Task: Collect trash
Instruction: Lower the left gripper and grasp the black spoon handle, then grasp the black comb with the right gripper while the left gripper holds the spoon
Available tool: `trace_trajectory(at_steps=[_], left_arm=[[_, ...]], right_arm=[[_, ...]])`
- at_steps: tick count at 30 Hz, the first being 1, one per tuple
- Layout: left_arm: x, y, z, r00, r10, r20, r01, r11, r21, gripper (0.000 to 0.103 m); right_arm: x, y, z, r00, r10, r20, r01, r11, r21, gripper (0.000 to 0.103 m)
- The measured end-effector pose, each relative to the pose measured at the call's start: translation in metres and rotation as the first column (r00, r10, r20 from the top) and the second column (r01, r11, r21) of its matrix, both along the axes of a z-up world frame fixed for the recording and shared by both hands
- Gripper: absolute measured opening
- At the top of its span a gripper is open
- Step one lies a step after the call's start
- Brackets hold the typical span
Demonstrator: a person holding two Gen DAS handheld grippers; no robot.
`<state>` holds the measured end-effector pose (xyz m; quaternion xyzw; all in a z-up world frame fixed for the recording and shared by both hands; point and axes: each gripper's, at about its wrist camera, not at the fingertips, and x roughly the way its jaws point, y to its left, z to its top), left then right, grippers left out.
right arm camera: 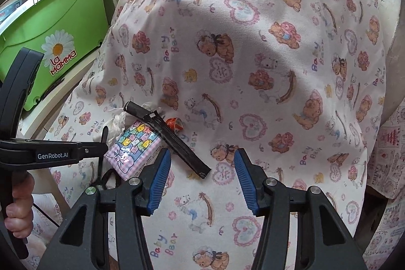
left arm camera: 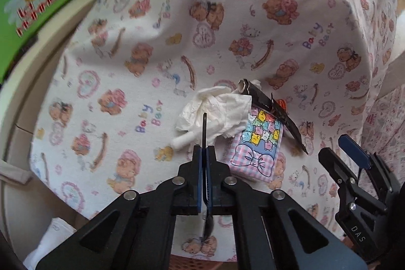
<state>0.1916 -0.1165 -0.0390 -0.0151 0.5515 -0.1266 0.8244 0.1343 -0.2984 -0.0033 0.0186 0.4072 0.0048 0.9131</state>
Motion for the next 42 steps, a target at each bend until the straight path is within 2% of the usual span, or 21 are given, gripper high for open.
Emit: trace_trajectory(at_steps=[2, 6, 11, 13, 16, 18, 19, 22, 24, 30, 33, 37, 42], left_arm=[[-0.006, 0.0, 0.008, 0.999, -0.029, 0.032, 0.029, 1.0, 0.005, 0.002], [-0.009, 0.02, 0.017, 1.0, -0.014, 0.009, 0.015, 0.999, -0.051, 0.002], [-0.015, 0.041, 0.026, 0.999, 0.014, 0.046, -0.012, 1.0, -0.024, 0.002], [-0.013, 0.048, 0.025, 0.999, 0.023, 0.048, -0.022, 1.0, -0.016, 0.002], [-0.007, 0.056, 0.023, 0.999, 0.019, 0.028, -0.018, 1.0, -0.02, 0.002], [-0.005, 0.055, 0.022, 1.0, 0.003, 0.017, -0.002, 0.999, -0.032, 0.002], [-0.003, 0.054, 0.023, 1.0, -0.001, 0.018, 0.002, 1.0, -0.03, 0.002], [0.0, 0.055, 0.025, 1.0, 0.0, 0.022, 0.001, 0.999, -0.037, 0.002], [0.002, 0.056, 0.027, 1.0, 0.004, 0.02, -0.003, 0.999, -0.051, 0.002], [-0.006, 0.059, 0.046, 0.998, -0.01, 0.069, 0.013, 0.999, -0.043, 0.002], [-0.015, 0.063, 0.054, 0.995, -0.017, 0.095, 0.021, 0.999, -0.039, 0.002], [-0.027, 0.067, 0.058, 0.991, 0.0, 0.136, 0.001, 1.0, -0.006, 0.002], [-0.043, 0.067, 0.051, 0.989, -0.001, 0.151, -0.002, 1.0, 0.022, 0.002]], right_arm=[[0.001, 0.002, -0.003, 0.997, 0.065, -0.042, -0.066, 0.998, -0.012, 0.055], [0.005, 0.014, -0.013, 0.993, 0.099, -0.065, -0.105, 0.989, -0.107, 0.055], [0.021, 0.026, -0.026, 0.988, 0.122, -0.094, -0.133, 0.984, -0.118, 0.055], [0.025, 0.033, -0.03, 0.985, 0.143, -0.094, -0.157, 0.975, -0.158, 0.054], [0.03, 0.039, -0.032, 0.982, 0.171, -0.075, -0.183, 0.962, -0.202, 0.049], [0.034, 0.039, -0.034, 0.982, 0.176, -0.074, -0.187, 0.964, -0.187, 0.047], [0.037, 0.039, -0.035, 0.981, 0.18, -0.077, -0.191, 0.967, -0.172, 0.041], [0.04, 0.039, -0.036, 0.979, 0.189, -0.078, -0.2, 0.965, -0.172, 0.037], [0.039, 0.04, -0.037, 0.983, 0.172, -0.067, -0.181, 0.965, -0.192, 0.027], [0.03, 0.028, -0.026, 0.995, 0.101, -0.024, -0.104, 0.986, -0.131, 0.005], [0.023, 0.025, -0.018, 0.996, 0.085, -0.004, -0.085, 0.993, -0.08, 0.005], [0.016, 0.023, -0.015, 0.999, 0.04, 0.0, -0.04, 0.997, -0.067, 0.005], [-0.01, 0.007, -0.005, 1.0, 0.021, -0.004, -0.02, 0.993, 0.118, 0.005]])
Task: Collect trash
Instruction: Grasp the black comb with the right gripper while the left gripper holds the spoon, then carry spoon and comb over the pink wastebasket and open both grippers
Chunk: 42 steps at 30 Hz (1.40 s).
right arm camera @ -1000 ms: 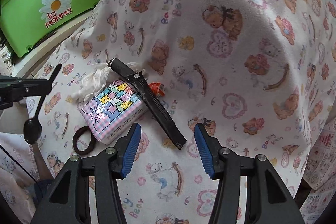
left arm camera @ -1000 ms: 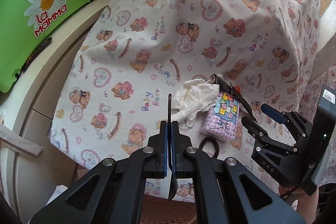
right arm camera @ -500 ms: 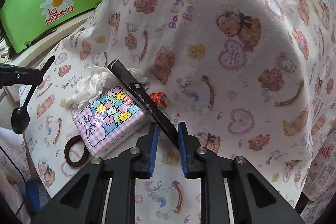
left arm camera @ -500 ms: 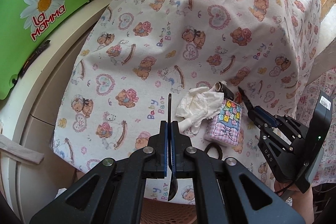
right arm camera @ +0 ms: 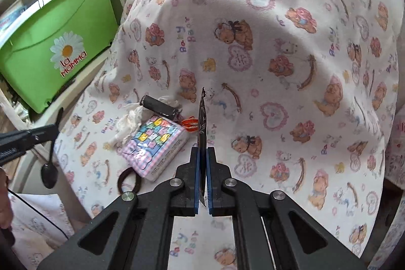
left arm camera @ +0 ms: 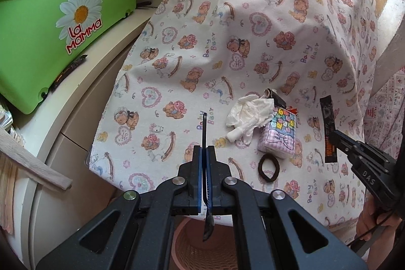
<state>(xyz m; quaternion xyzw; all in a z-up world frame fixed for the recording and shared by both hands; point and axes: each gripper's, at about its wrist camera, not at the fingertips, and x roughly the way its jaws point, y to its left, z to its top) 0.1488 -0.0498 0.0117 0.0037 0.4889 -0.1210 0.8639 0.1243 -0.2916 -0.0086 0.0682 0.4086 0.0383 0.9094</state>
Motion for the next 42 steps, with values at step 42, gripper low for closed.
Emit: trace_trajectory(at_steps=[42], left_arm=[[-0.095, 0.003, -0.12, 0.93, -0.02, -0.367, 0.025, 1.0, 0.009, 0.002]], right_arm=[[-0.15, 0.132, -0.085, 0.946, 0.249, -0.207, -0.262, 0.964, -0.038, 0.006]])
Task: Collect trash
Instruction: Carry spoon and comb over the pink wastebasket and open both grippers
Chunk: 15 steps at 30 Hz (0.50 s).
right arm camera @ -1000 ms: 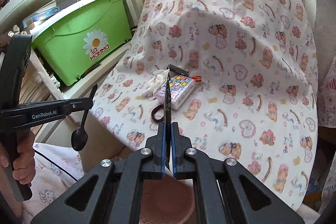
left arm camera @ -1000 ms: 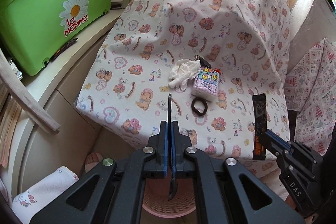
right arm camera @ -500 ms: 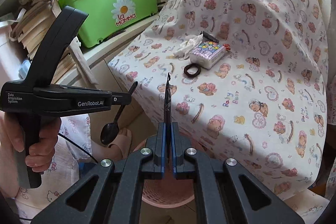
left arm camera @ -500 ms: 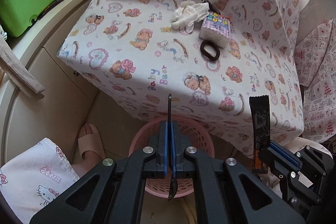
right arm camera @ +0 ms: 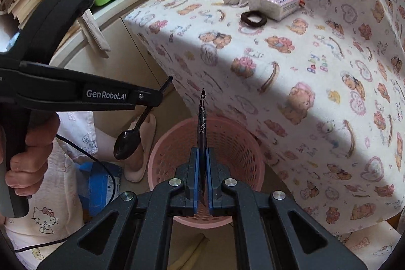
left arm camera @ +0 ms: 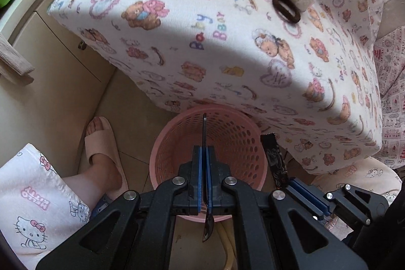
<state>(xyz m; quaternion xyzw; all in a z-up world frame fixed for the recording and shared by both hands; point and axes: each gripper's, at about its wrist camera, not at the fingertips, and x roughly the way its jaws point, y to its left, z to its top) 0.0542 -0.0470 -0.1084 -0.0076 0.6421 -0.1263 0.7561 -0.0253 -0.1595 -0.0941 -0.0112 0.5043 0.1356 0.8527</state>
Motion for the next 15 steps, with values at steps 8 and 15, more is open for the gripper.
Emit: trace_trajectory(at_steps=[8, 15], left_arm=[[0.012, -0.004, -0.046, 0.996, 0.032, -0.089, -0.026, 0.998, 0.065, 0.002], [0.014, 0.001, -0.078, 0.985, 0.079, -0.157, -0.061, 0.992, 0.115, 0.002]], right_arm=[[0.022, 0.009, -0.06, 0.991, -0.039, -0.128, 0.026, 0.995, -0.095, 0.006], [0.032, 0.01, -0.099, 0.98, -0.087, -0.177, 0.06, 0.987, -0.15, 0.006]])
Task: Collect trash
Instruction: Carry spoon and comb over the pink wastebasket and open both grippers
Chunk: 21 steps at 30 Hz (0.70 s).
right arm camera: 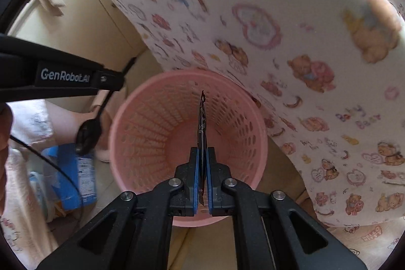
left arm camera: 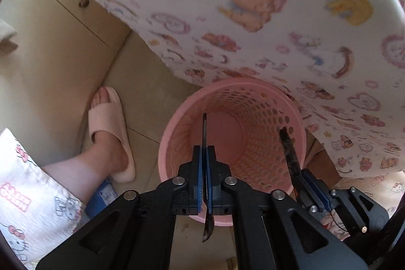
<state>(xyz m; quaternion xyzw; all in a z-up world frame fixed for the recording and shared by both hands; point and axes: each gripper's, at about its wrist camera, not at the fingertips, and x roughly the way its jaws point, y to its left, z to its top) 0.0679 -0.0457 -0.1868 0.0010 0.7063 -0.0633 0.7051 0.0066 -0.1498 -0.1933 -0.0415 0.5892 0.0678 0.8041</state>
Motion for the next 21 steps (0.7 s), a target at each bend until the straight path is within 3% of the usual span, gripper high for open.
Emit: trace_trajectory(at_steps=[6, 8, 11, 16, 21], left_arm=[[-0.003, -0.004, -0.006, 1.0, -0.018, -0.014, 0.019, 1.0, 0.02, 0.003], [-0.003, -0.003, -0.007, 1.0, -0.006, -0.026, 0.007, 1.0, 0.017, 0.02], [-0.004, -0.003, -0.001, 1.0, -0.012, -0.003, 0.012, 1.0, 0.024, 0.034], [-0.004, -0.001, 0.022, 0.998, -0.01, 0.069, 0.008, 1.0, 0.017, 0.04], [-0.009, 0.001, 0.055, 0.982, -0.024, 0.188, 0.019, 0.999, 0.027, 0.04]], right_arm=[[0.001, 0.006, -0.011, 1.0, -0.002, -0.016, 0.002, 1.0, -0.027, 0.006], [0.0, 0.003, -0.011, 1.0, -0.002, -0.018, 0.002, 1.0, -0.02, 0.006], [0.0, 0.0, -0.013, 1.0, -0.01, -0.017, 0.01, 1.0, -0.004, 0.008], [0.002, -0.008, -0.005, 0.999, -0.036, -0.013, 0.036, 0.999, 0.019, 0.036], [-0.002, -0.007, 0.02, 0.999, -0.022, 0.04, 0.021, 0.999, 0.024, 0.046]])
